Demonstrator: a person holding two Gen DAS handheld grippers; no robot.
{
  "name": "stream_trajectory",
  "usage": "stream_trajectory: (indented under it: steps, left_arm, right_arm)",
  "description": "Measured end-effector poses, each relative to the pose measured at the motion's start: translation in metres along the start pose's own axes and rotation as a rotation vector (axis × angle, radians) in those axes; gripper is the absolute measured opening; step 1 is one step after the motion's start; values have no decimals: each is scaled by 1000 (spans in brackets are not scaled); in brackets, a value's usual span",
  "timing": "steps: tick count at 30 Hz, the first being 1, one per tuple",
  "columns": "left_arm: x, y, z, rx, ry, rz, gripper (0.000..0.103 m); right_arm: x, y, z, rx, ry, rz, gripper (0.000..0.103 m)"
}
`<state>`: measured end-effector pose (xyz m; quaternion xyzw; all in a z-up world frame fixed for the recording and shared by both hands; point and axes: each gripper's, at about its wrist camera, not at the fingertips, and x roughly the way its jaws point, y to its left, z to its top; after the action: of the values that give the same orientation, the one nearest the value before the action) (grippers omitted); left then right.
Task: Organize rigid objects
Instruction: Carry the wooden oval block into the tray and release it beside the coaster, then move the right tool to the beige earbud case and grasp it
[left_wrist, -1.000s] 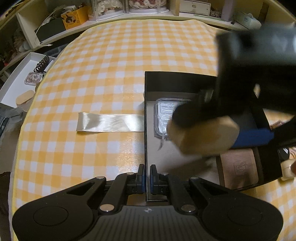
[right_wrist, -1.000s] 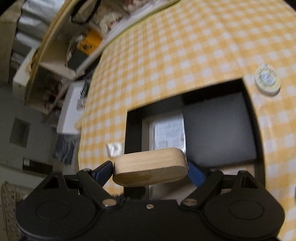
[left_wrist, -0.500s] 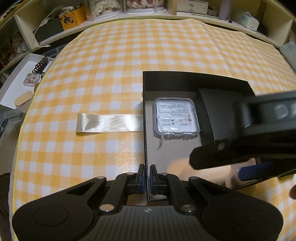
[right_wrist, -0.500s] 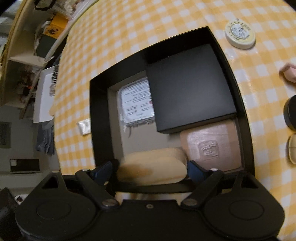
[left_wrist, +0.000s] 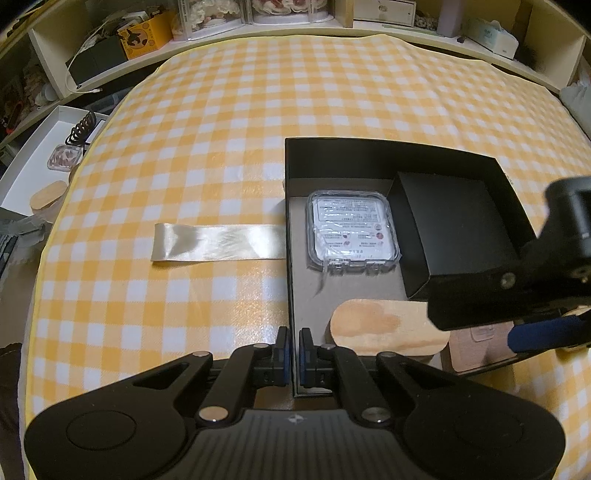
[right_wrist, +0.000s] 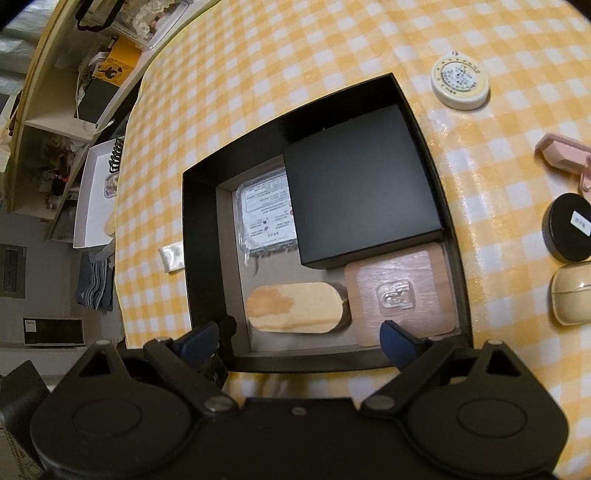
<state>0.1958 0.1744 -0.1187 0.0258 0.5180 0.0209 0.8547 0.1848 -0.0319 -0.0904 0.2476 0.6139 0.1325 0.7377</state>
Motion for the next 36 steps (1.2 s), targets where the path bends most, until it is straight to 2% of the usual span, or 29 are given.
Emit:
stream_trajectory:
  steps: [9,20,28,32,36]
  left_arm:
    - [0,1,-1,0,3,2,5]
    - [1,1,-1,2,5,5,5]
    - [1,1,-2,4,6,10,5]
    - [1,1,-2,5,6,10,5]
    - [2,1,-2,5,6,11,5]
  right_arm:
    - [-22,7,-5,-62,-20,24,95]
    - [-78,5,-13,-162,-124,64,95]
    - [-120,-25,-13,-233,-271,56,95]
    - [-135,-46,-12,-267,-350,14,96]
    - [-144,-69,-10,-277,-391,-35,96]
